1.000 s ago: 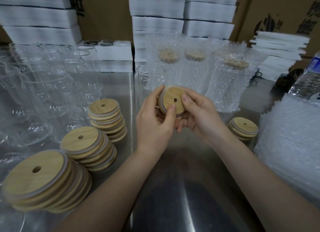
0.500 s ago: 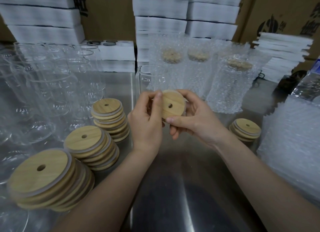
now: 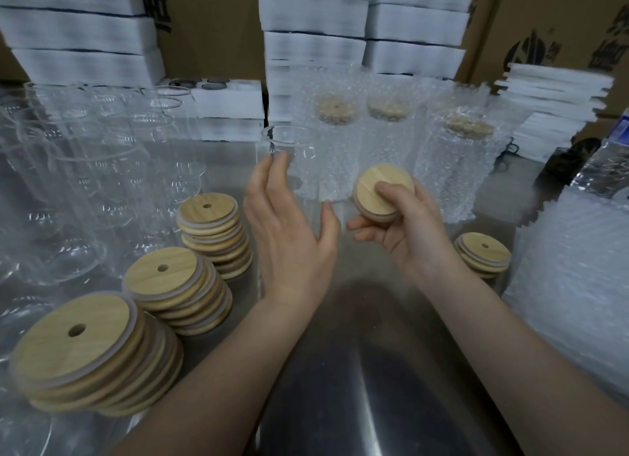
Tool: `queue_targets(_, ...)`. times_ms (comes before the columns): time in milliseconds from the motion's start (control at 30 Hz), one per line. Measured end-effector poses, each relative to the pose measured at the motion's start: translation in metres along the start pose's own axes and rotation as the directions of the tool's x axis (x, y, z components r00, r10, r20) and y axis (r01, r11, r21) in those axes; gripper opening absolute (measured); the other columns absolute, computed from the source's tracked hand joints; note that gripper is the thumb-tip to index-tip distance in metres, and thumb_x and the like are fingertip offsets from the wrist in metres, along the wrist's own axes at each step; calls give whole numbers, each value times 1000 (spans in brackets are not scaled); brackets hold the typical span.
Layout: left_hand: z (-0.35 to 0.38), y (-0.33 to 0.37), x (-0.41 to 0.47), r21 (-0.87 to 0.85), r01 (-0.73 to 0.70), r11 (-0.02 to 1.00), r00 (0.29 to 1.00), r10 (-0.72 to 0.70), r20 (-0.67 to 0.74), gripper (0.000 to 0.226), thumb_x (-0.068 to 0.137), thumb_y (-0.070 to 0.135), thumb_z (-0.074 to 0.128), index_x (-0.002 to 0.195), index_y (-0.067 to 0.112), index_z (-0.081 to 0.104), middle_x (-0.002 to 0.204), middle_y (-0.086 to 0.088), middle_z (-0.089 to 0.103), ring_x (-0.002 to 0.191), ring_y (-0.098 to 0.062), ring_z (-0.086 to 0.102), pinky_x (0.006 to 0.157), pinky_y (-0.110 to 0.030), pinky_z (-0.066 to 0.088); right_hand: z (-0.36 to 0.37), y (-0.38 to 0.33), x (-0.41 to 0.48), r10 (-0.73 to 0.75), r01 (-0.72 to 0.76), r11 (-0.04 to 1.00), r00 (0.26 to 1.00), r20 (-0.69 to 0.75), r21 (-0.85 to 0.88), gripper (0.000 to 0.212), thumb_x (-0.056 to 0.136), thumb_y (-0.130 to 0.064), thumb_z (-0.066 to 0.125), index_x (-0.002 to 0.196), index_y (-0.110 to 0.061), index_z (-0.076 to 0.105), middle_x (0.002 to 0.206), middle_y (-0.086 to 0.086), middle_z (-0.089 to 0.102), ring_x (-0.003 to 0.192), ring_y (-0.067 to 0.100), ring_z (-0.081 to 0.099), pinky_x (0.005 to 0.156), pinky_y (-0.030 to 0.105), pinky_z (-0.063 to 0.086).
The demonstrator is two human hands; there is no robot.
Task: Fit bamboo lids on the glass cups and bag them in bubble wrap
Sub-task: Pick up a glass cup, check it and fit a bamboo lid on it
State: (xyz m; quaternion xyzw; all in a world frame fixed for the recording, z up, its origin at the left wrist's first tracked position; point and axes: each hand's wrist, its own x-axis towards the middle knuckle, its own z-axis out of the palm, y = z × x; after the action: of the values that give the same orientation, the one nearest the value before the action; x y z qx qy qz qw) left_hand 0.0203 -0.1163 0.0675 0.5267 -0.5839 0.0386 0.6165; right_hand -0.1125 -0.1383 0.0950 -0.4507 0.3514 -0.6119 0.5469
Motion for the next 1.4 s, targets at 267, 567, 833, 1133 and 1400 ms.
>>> queue_targets(267, 7, -16, 5, -57, 228, 972, 972, -224, 77, 94, 87, 16, 69, 153, 4, 4, 160, -17, 11, 148, -25, 10, 116, -21, 5, -1, 4, 4, 6, -6, 1000, 1000, -16, 25, 20, 97, -6, 45, 117, -7, 42, 94, 18, 74, 52, 28, 65, 45, 29, 51)
queue_targets(567, 11, -25, 6, -13, 253, 967, 956, -247, 161, 98, 75, 23, 82, 149, 1, 21, 140, -19, 25, 130, -23, 26, 113, -25, 23, 0, 4, 4, -8, 7, 1000, 996, -86, -10, 19, 103, -31, 44, 117, -24, 53, 93, 13, 68, 55, 23, 60, 47, 28, 49)
queue_targets(833, 11, -30, 4, -191, 352, 916, 918, -298, 261, 99, 72, 19, 84, 146, 23, 17, 144, -9, 42, 133, -15, 41, 100, -26, 35, -2, 2, 3, 24, -17, 998, 995, -101, 68, 40, 105, -44, 28, 119, -22, 59, 92, 9, 60, 59, 19, 55, 47, 26, 44)
queue_targets(1133, 12, -29, 4, -104, 254, 962, 943, -222, 247, 99, 65, 22, 89, 147, 13, 35, 137, -5, 44, 129, -16, 42, 106, -18, 30, 0, -3, 2, -133, 131, 991, 982, -137, -20, 26, 104, -29, 40, 123, -32, 58, 143, 13, 46, 91, 16, 55, 76, 27, 54)
queue_targets(1400, 9, -24, 1, 8, 46, 999, 959, -46, 281, 93, 67, 16, 86, 147, 19, 37, 142, -7, 45, 132, -19, 35, 110, -24, 23, -3, -4, -1, -409, 380, 895, 908, -91, -232, 39, 90, -29, 53, 128, -36, 54, 134, -14, 54, 133, 20, 49, 109, 35, 44)
